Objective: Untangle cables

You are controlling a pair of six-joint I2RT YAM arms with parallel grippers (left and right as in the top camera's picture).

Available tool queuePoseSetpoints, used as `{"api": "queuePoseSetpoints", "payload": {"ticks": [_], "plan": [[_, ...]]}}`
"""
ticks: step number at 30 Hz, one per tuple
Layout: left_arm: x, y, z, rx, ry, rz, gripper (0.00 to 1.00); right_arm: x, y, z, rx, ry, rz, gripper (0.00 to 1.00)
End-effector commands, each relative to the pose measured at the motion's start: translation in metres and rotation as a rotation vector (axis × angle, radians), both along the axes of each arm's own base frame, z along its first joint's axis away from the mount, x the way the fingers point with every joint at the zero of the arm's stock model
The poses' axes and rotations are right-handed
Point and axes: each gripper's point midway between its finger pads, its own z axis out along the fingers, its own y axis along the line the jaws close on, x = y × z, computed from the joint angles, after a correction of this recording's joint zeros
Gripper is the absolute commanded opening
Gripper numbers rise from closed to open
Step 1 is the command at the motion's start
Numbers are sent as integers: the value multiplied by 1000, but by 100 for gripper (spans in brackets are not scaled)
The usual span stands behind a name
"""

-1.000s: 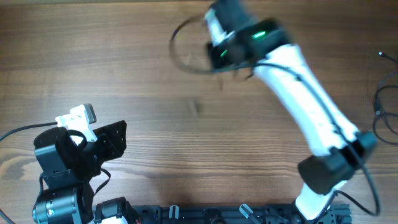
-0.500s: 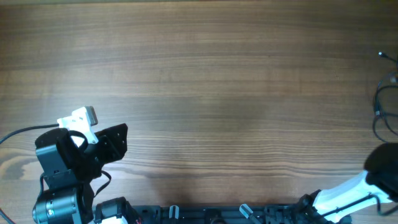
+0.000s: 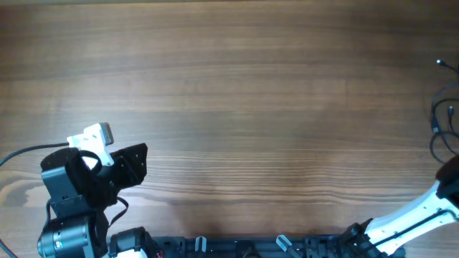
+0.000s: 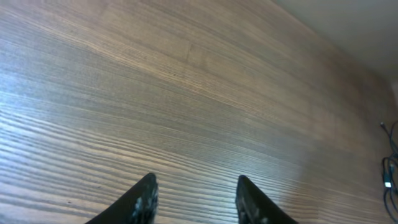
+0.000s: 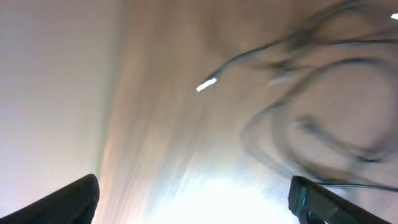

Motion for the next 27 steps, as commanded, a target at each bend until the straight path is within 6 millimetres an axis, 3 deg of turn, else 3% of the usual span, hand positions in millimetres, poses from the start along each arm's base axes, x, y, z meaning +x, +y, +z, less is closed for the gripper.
{"api": "queuePoseSetpoints", "payload": {"ticks": [1, 4, 6, 8, 9, 10, 13, 18, 19, 20, 21, 22, 23, 25, 27], "plan": [[1, -1, 6, 19, -38, -25, 39, 4, 120, 126, -127, -381, 505, 98], [0, -2, 24, 36, -103, -25, 38, -45, 192, 205, -292, -507, 630, 97], [-9, -4, 48, 58, -182, -24, 39, -98, 250, 264, -381, -687, 759, 98], [-21, -7, 66, 79, -257, -24, 41, -151, 302, 300, -438, -816, 851, 99], [-28, -9, 73, 90, -294, -24, 41, -186, 338, 316, -446, -925, 969, 99], [-33, -10, 76, 97, -320, -23, 42, -212, 363, 323, -442, -998, 1052, 99], [-43, -12, 84, 112, -371, -19, 44, -263, 404, 317, -495, -1064, 1136, 99], [-60, -15, 95, 118, -376, -13, 43, -340, 461, 311, -583, -1164, 1257, 99], [-61, -16, 98, 121, -385, -13, 43, -361, 474, 314, -609, -1229, 1314, 94], [-62, -16, 101, 122, -392, -13, 44, -375, 481, 317, -622, -1279, 1356, 87], [-62, -16, 102, 123, -395, -13, 44, -380, 484, 318, -639, -1283, 1359, 88], [-62, -16, 102, 123, -397, -13, 44, -372, 479, 315, -686, -1238, 1317, 99], [-62, -16, 102, 123, -396, -13, 44, -357, 467, 310, -724, -1152, 1239, 100], [-62, -16, 102, 123, -396, -13, 44, -318, 423, 290, -570, -858, 924, 100], [-62, -16, 102, 123, -396, -13, 44, -313, 411, 281, -654, -793, 885, 100]]}}
